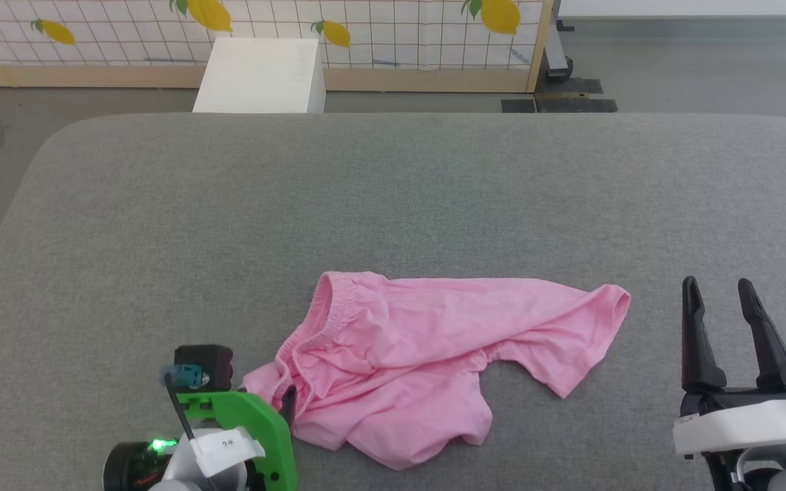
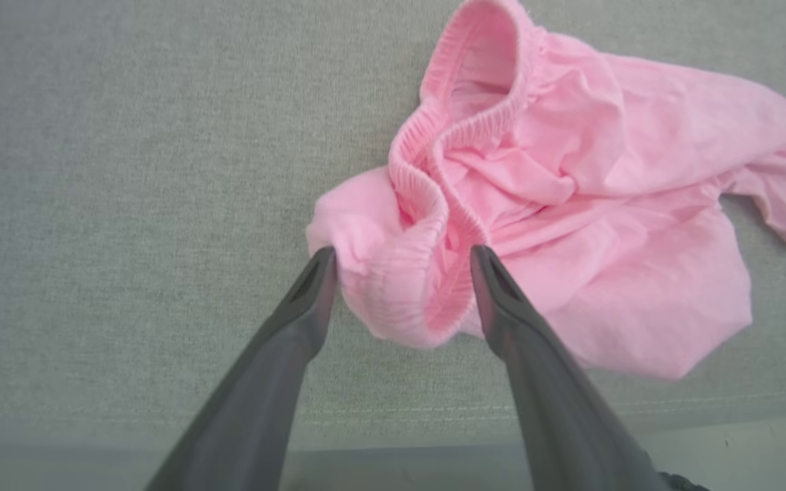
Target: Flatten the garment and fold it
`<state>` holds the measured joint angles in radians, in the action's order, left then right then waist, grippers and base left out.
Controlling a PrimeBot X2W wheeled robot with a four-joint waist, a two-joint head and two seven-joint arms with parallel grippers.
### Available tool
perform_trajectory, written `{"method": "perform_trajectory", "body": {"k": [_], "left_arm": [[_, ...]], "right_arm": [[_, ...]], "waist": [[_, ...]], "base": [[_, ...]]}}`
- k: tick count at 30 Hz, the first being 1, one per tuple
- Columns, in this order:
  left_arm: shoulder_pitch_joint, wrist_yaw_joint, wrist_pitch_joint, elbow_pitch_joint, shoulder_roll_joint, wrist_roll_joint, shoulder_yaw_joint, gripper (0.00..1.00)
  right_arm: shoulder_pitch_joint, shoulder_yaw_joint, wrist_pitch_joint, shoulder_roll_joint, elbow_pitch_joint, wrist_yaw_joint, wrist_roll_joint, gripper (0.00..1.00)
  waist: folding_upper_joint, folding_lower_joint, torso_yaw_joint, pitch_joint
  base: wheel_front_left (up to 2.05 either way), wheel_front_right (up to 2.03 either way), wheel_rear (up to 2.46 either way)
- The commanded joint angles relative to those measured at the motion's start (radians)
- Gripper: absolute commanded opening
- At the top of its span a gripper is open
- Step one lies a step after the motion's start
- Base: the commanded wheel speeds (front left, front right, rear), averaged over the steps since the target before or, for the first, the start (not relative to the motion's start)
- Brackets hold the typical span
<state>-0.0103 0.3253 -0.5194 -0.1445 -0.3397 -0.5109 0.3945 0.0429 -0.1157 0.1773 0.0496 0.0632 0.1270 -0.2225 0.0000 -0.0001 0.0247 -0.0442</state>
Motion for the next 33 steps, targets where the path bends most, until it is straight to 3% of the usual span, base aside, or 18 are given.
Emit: {"method": "perform_trajectory", "body": {"k": [1, 8, 13, 18, 23, 32, 33], "left_arm": [[-0.011, -0.004, -0.001, -0.026, -0.012, 0.023, 0.001, 1.00], [-0.158, -0.037, 0.020, -0.022, 0.005, 0.046, 0.008, 1.00], [-0.323, -0.082, 0.058, 0.164, 0.077, -0.005, -0.014, 1.00], [-0.464, -0.098, 0.025, 0.375, 0.123, -0.038, -0.020, 1.00], [-0.556, -0.088, -0.066, 0.527, 0.110, -0.028, -0.006, 1.00], [-0.631, -0.101, -0.188, 0.635, 0.070, -0.014, 0.029, 1.00], [-0.635, -0.106, -0.199, 0.639, 0.066, -0.015, 0.032, 0.56]], "right_arm": [[0.012, 0.002, 0.002, 0.001, -0.002, 0.004, -0.009, 1.00], [0.007, 0.008, 0.003, 0.001, 0.002, 0.004, -0.011, 1.00], [-0.011, 0.012, 0.004, 0.001, 0.009, 0.004, -0.010, 1.00], [-0.030, 0.020, 0.006, 0.001, 0.007, 0.004, -0.011, 1.00], [-0.039, 0.023, 0.013, 0.001, -0.001, 0.004, -0.017, 1.00], [-0.055, 0.025, 0.029, 0.001, -0.016, 0.004, -0.024, 1.00], [-0.057, 0.025, 0.030, 0.001, -0.018, 0.004, -0.025, 1.00]], "waist": [[0.0000, 0.0001, -0.002, 0.000], [0.0000, 0.0001, -0.023, -0.021], [0.0000, 0.0001, -0.055, -0.057], [0.0000, 0.0001, -0.096, -0.090], [0.0000, 0.0001, -0.136, -0.115], [0.0000, 0.0001, -0.165, -0.146], [0.0000, 0.0001, -0.166, -0.148]], "base": [[0.00, 0.00, 0.00], [0.00, 0.00, 0.00], [0.00, 0.00, 0.00], [0.00, 0.00, 0.00], [0.00, 0.00, 0.00], [0.00, 0.00, 0.00], [0.00, 0.00, 0.00]]}}
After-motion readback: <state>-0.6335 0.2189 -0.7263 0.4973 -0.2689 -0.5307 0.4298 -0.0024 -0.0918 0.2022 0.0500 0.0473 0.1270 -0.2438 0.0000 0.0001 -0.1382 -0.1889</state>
